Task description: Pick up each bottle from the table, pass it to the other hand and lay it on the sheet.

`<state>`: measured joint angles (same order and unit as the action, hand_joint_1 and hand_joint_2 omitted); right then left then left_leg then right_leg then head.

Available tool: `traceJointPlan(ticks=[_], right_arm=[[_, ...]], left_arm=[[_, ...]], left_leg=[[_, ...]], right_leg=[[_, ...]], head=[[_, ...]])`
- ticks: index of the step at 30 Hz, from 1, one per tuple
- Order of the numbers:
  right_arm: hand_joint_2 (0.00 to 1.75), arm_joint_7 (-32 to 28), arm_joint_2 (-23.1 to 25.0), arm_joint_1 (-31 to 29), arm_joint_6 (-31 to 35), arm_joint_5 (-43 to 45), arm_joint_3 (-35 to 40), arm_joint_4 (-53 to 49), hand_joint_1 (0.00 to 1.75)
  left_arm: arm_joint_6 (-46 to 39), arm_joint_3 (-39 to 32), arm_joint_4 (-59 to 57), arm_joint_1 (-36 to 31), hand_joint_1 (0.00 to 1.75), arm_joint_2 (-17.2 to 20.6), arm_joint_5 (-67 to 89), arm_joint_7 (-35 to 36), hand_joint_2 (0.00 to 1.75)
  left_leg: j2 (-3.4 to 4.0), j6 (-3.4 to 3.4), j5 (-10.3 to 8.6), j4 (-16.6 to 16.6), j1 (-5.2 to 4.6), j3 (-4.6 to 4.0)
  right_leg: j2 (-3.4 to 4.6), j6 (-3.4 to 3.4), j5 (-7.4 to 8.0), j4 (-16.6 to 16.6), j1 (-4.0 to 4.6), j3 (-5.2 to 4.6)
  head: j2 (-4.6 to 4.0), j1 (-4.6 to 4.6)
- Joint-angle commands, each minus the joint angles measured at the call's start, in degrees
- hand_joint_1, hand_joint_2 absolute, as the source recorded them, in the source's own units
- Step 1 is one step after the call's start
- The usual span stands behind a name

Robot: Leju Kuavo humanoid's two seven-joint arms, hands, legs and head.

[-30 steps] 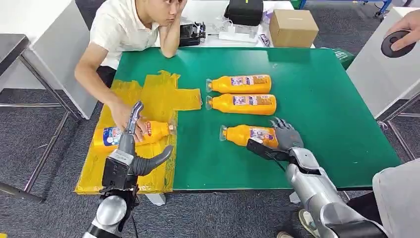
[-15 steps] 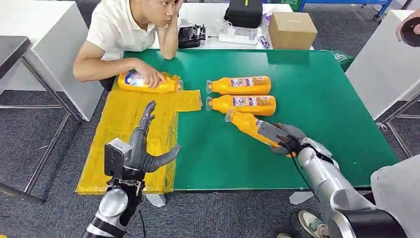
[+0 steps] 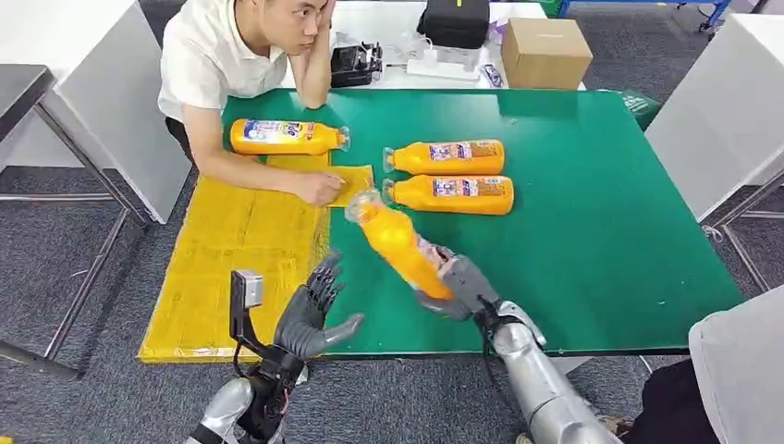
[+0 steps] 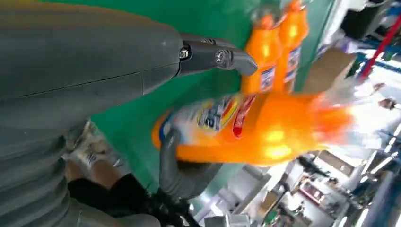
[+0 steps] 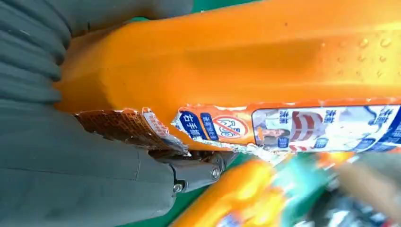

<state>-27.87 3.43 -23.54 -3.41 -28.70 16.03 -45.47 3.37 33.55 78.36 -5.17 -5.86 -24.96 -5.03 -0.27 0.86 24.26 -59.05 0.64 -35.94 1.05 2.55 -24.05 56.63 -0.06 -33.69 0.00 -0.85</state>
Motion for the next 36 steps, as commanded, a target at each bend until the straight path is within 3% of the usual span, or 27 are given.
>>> traceJointPlan(ticks=[1, 6, 17, 23, 26, 27, 28, 29, 36], right_arm=[[1.75, -2.0, 3.7, 1.7, 4.1, 0.4, 13.9, -2.4, 1.75], [1.75, -4.7, 3.6, 2.0, 4.8, 2.9, 17.0, 2.0, 1.75], [1.75, -4.6, 5.7, 2.7, 3.0, 4.4, 19.0, 3.7, 1.75], [1.75, -4.8, 6.5, 1.7, 0.8, 6.6, 20.5, 4.8, 1.75], [1.75, -4.9, 6.9, 0.7, 0.7, 7.0, 21.1, 5.5, 1.75], [1.75, -4.9, 6.9, 0.6, 0.7, 7.1, 21.1, 5.5, 1.75], [1.75, -4.9, 7.0, 0.3, 0.7, 7.1, 21.3, 5.7, 1.75], [1.75, -4.8, 7.1, 0.1, 0.7, 7.2, 21.7, 5.9, 1.75], [1.75, -4.8, 7.5, -1.1, 0.5, 8.1, 22.4, 5.5, 1.75]], left_arm=[[-1.5, 3.8, -3.9, -3.0, 0.00, 1.3, -1.3, 0.4, 1.75], [-3.5, 5.4, -1.5, -3.4, 0.00, 1.4, 0.0, -0.5, 1.75], [-5.1, 4.6, 2.6, -2.8, 0.00, -0.7, -3.3, -2.6, 1.75], [-0.3, 6.9, 2.3, -4.0, 0.00, -0.1, -9.9, -1.7, 1.75], [1.2, 8.1, -0.1, -4.6, 0.61, 0.7, -12.4, -0.4, 1.75], [1.4, 8.1, -0.4, -4.7, 0.61, 0.7, -12.5, -0.6, 1.75], [1.8, 8.1, -1.1, -4.8, 1.59, 0.5, -13.6, -0.4, 1.75], [2.1, 8.3, -1.9, -5.2, 1.75, 0.5, -14.7, 0.2, 1.75], [2.4, 10.9, -6.1, -7.8, 1.75, 0.7, -13.1, -0.1, 1.75]], left_leg=[[0.06, -0.01, 0.05, 0.1, -0.02, 0.06], [0.01, -0.02, 0.05, 0.1, -0.02, -0.13], [-0.21, -0.02, 0.07, 0.0, -0.03, -0.21], [-0.23, -0.02, 0.04, 0.0, -0.05, -0.20], [-0.18, -0.01, 0.03, 0.0, -0.03, -0.27], [-0.18, -0.01, 0.04, 0.0, -0.07, -0.19], [-0.18, -0.01, 0.02, 0.0, -0.05, -0.26], [-0.18, -0.01, 0.02, 0.0, -0.04, -0.31], [-0.17, 0.00, 0.02, 0.0, -0.05, -0.27]], right_leg=[[-0.03, -0.04, -0.04, 0.0, -0.01, 0.04], [-0.11, -0.06, -0.07, 0.0, -0.02, -0.11], [-0.29, -0.05, -0.11, 0.0, -0.02, -0.15], [-0.32, -0.05, -0.11, 0.0, -0.03, -0.16], [-0.25, -0.04, -0.07, 0.0, -0.03, -0.23], [-0.27, -0.05, -0.09, 0.0, -0.06, -0.16], [-0.24, -0.04, -0.07, 0.0, -0.04, -0.22], [-0.22, -0.03, -0.05, 0.0, -0.04, -0.25], [-0.22, -0.05, -0.06, 0.0, -0.04, -0.23]], head=[[0.00, 0.02], [0.00, 0.00], [0.00, -0.02], [0.00, 0.00], [0.00, -0.02], [0.00, 0.00], [0.00, -0.02], [0.00, -0.02], [0.00, 0.00]])
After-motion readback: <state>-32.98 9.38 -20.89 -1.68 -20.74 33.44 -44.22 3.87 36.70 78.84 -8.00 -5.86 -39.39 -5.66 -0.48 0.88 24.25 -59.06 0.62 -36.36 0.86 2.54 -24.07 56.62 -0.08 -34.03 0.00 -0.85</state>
